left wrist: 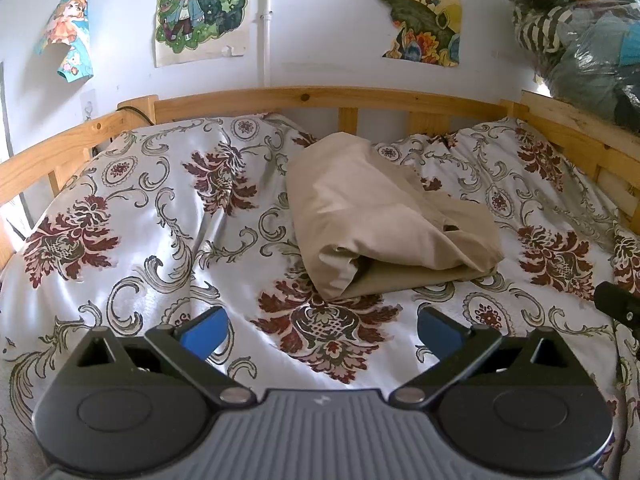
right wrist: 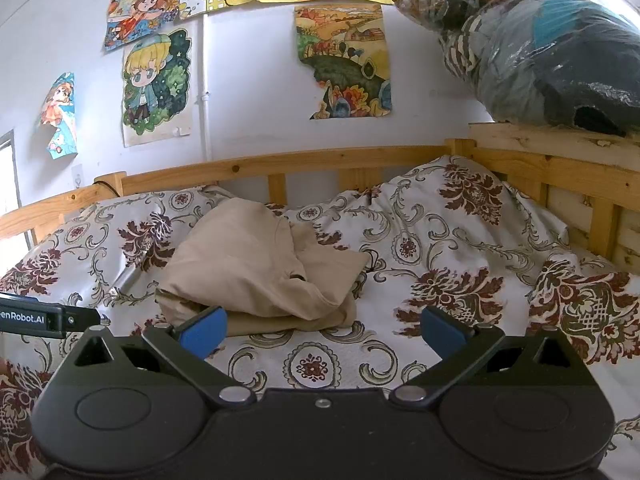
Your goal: Fold large clothes
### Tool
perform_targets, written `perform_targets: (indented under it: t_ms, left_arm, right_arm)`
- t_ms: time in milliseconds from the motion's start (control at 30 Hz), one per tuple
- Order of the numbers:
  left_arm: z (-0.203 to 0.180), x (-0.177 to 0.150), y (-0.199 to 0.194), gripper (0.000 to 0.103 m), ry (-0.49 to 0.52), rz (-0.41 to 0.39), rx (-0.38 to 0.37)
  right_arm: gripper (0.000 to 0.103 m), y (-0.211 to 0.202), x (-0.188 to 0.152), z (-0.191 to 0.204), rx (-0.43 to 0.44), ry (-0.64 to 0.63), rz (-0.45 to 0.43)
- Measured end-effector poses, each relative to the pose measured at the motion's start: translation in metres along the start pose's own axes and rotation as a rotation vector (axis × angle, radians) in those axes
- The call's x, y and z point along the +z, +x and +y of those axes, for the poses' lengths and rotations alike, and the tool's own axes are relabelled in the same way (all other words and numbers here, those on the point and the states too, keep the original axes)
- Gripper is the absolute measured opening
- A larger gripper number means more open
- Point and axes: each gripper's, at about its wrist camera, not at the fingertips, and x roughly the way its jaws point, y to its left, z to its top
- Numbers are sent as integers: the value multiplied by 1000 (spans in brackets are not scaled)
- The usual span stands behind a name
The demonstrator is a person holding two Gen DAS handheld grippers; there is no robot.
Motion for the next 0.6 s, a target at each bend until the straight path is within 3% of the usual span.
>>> perform_targets:
  t_ms: [600]
  left_arm:
    - [-3,1,-1,102,2,-1,-1]
  right_arm:
    - [102,0,0,1,0,1,0]
